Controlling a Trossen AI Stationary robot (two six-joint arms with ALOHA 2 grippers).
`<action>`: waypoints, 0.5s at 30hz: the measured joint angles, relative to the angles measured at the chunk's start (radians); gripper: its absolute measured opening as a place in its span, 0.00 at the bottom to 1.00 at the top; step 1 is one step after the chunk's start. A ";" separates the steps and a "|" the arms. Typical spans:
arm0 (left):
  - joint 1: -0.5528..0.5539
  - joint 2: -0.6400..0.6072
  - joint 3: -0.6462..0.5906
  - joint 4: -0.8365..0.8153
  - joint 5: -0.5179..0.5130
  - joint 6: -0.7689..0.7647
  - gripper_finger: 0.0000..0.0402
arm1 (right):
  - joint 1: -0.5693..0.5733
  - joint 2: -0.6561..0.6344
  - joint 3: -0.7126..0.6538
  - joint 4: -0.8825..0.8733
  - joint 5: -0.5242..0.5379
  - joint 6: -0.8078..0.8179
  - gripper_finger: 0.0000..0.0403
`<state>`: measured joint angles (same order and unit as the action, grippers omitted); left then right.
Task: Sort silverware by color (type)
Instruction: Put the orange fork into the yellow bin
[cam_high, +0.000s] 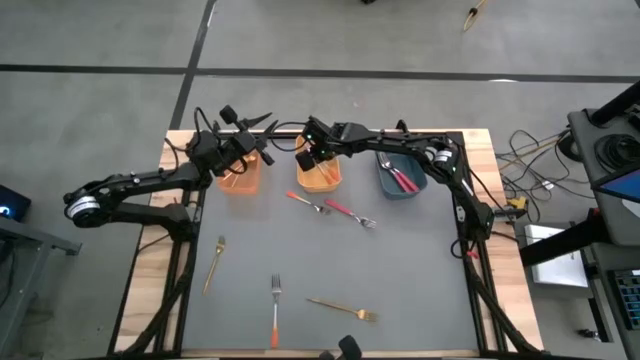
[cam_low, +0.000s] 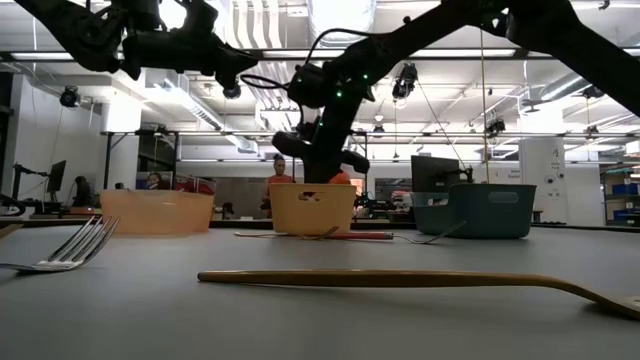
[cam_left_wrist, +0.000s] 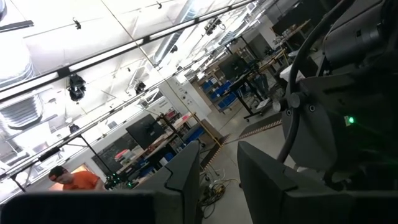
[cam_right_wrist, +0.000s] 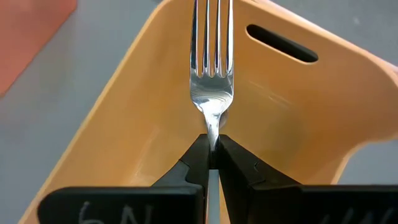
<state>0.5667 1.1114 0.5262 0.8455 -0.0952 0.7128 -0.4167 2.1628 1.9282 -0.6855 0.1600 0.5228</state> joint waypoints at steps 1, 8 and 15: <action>0.000 0.000 0.000 0.000 0.000 0.000 0.23 | 0.002 0.000 -0.001 0.006 0.000 0.000 0.04; 0.000 0.000 0.000 0.000 0.000 0.000 0.23 | 0.011 -0.001 -0.020 0.034 0.000 -0.004 0.04; 0.000 0.000 0.000 0.000 0.000 0.000 0.23 | 0.012 0.002 -0.024 0.036 0.002 -0.004 0.04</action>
<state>0.5667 1.1114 0.5262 0.8452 -0.0952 0.7130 -0.4043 2.1653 1.9045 -0.6497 0.1616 0.5190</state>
